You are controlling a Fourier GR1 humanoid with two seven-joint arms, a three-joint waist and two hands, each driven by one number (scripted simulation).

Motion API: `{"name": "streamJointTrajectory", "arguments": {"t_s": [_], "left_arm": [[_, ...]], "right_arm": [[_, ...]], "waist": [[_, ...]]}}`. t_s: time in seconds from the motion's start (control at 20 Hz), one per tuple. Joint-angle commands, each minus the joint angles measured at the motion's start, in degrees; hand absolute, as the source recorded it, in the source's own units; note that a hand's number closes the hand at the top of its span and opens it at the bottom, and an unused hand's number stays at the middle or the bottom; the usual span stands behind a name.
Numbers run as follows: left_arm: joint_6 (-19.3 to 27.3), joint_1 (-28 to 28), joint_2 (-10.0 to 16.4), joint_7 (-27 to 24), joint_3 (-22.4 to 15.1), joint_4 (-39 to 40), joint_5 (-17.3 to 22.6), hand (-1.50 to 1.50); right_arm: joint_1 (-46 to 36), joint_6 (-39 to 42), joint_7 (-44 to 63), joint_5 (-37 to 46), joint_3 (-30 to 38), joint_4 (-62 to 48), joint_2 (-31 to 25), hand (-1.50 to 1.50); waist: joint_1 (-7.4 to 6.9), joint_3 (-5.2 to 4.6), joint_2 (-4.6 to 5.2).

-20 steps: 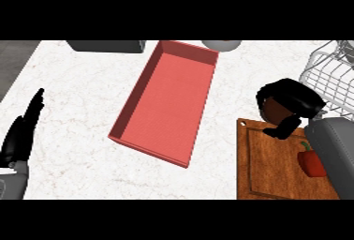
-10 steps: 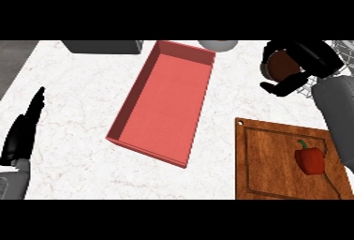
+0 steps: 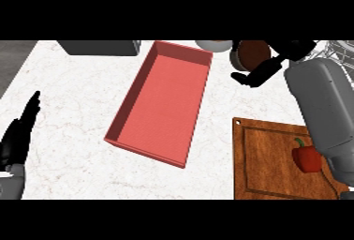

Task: Pick the cupcake from the cutting board and place it in the cardboard box

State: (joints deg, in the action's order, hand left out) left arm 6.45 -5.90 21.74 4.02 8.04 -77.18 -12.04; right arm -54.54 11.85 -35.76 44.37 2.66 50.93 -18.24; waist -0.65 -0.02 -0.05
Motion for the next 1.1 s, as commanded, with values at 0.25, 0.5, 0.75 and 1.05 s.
{"name": "streamJointTrajectory", "arguments": {"t_s": [0.25, 0.5, 0.75, 1.05], "left_arm": [[0.41, -0.36, -1.00, 1.68, -0.28, -1.40, -1.43, 0.00], [-0.30, -0.85, -0.25, 0.77, 1.09, 0.27, -0.90, 0.00], [-2.32, 0.34, -0.55, -0.39, 0.57, -1.04, -0.19, 0.00], [0.09, -2.83, -3.46, 0.82, -1.36, 0.14, -2.28, 0.00]], "right_arm": [[-9.15, 3.11, 14.86, -3.49, 0.84, -1.19, 12.20, 1.50], [-13.21, 3.70, 22.23, -5.62, 2.21, -5.71, 17.94, 1.50], [-20.10, -1.12, 17.78, -5.83, 2.81, -19.40, 17.10, 1.50], [-22.22, -10.68, 22.42, -15.94, -9.36, -26.66, 18.21, 1.50]], "waist": [[-0.12, 0.01, 0.06], [-0.37, -0.01, 0.20], [-1.55, -0.01, 0.61], [-3.40, -0.05, 0.73]]}}
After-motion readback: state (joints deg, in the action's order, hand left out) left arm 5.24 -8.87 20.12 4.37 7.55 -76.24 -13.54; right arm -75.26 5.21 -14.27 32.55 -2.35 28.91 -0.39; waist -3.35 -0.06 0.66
